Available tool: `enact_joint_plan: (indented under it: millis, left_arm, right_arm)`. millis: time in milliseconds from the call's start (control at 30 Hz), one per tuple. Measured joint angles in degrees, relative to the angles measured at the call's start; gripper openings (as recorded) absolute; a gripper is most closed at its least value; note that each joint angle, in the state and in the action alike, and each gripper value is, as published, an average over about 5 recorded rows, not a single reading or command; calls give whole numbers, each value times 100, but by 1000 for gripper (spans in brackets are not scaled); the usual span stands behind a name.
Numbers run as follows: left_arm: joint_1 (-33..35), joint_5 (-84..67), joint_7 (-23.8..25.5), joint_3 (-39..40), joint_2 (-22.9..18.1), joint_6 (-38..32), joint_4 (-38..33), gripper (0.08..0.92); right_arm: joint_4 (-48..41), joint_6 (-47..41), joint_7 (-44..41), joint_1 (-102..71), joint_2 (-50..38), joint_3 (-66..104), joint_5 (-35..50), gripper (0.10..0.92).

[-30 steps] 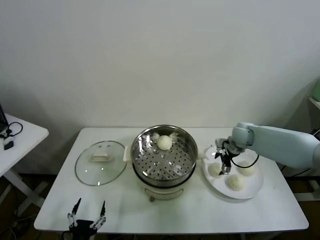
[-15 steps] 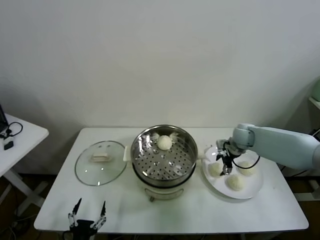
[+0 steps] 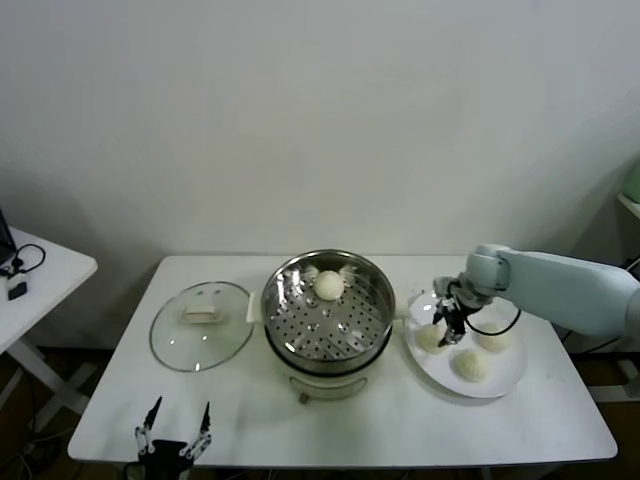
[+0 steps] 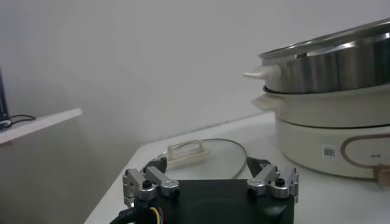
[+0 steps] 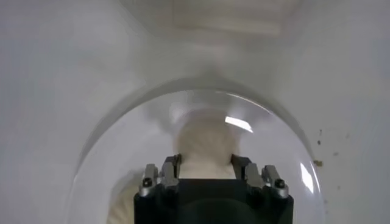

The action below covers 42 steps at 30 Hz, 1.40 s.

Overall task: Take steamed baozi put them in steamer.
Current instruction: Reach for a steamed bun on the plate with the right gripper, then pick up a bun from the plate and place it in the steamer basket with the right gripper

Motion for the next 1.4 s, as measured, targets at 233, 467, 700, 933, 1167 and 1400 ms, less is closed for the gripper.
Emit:
enact_joint_plan:
  millis: [233, 467, 700, 933, 1167, 1400]
  left_arm:
    - [20, -3, -2, -15, 0, 0, -49, 823]
    - [16, -29, -1, -19, 0, 0, -92, 823]
    - [22, -47, 3, 10, 0, 2, -133, 823]
    - [8, -49, 5, 43, 0, -2, -139, 823]
    - [11, -47, 8, 100, 0, 0, -185, 823]
    - [45, -49, 16, 111, 0, 10, -256, 823]
  right_arm:
    - [284, 174, -279, 716, -91, -461, 291, 568]
    - [705, 328, -667, 2048, -19, -1102, 897, 565]
    - [1065, 312, -1002, 3313, 212, -1335, 1653, 568]
    - [1408, -7, -910, 3738, 595, -968, 2220, 568]
    - [1501, -382, -467, 3375, 1246, -501, 2356, 568]
    - [1219, -595, -97, 2744, 2028, -253, 2192, 568]
